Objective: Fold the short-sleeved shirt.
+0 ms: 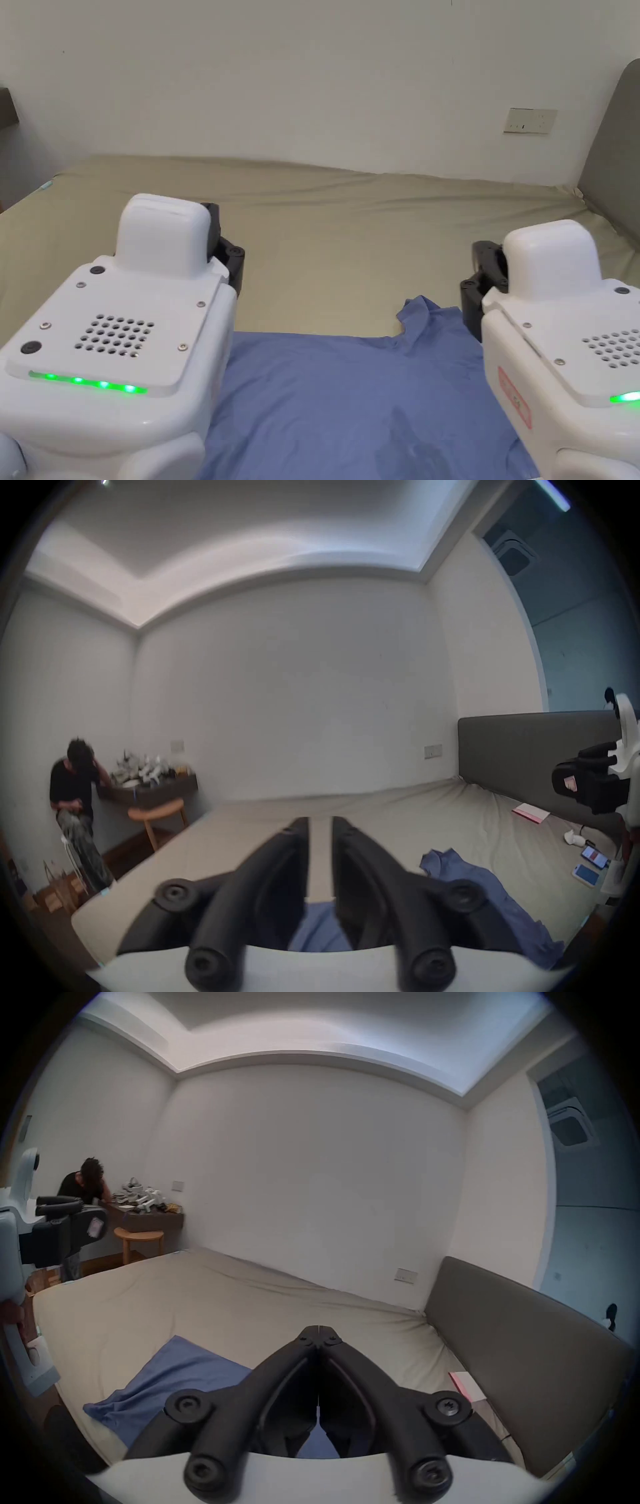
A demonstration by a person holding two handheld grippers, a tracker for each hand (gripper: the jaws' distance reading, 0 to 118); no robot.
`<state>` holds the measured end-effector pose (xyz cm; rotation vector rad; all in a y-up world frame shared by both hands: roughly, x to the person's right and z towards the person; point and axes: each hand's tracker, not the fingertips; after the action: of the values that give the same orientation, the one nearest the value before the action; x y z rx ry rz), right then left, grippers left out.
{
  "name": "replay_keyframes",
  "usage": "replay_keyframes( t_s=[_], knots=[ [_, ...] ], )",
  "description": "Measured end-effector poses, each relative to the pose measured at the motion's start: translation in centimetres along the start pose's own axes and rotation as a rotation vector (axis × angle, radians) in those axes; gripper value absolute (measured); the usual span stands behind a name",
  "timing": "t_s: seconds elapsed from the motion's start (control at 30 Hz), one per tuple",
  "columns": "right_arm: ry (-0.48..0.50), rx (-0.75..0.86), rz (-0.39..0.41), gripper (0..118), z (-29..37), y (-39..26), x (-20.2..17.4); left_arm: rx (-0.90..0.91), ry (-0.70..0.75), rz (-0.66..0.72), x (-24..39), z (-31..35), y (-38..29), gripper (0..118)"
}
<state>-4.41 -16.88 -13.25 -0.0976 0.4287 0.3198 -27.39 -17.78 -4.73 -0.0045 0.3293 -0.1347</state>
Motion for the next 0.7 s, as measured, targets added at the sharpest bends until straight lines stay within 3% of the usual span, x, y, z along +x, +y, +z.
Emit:
replay_keyframes(
  t_s=[0.07, 0.17, 0.43, 0.57, 0.67, 0.7],
  knots=[
    [-0.011, 0.020, -0.009, 1, 0.0, -0.1, -0.7, -0.015, -0.006, -0.025, 0.8, -0.1, -0.1, 0],
    [-0.065, 0.040, 0.037, 1, -0.5, -0.4, -1.4, -0.016, -0.013, -0.029, 1.3, -0.5, -0.8, 0],
    [-0.051, -0.006, 0.030, 1, -4.1, -2.6, -0.6, -0.111, -0.046, 0.008, 0.5, -4.6, -4.1, 0],
    [-0.046, -0.064, 0.015, 1, -6.5, -5.1, 0.0, -0.292, -0.025, -0.005, -1.0, -7.7, -10.4, 0],
    [-0.040, -0.131, -0.003, 1, -8.7, -7.4, 0.7, -0.487, -0.019, 0.082, -3.6, -11.7, -17.5, 0],
    [-0.045, -0.152, -0.004, 1, -9.4, -8.3, 1.0, -0.554, -0.027, 0.125, -4.7, -13.1, -19.7, 7]
  ],
)
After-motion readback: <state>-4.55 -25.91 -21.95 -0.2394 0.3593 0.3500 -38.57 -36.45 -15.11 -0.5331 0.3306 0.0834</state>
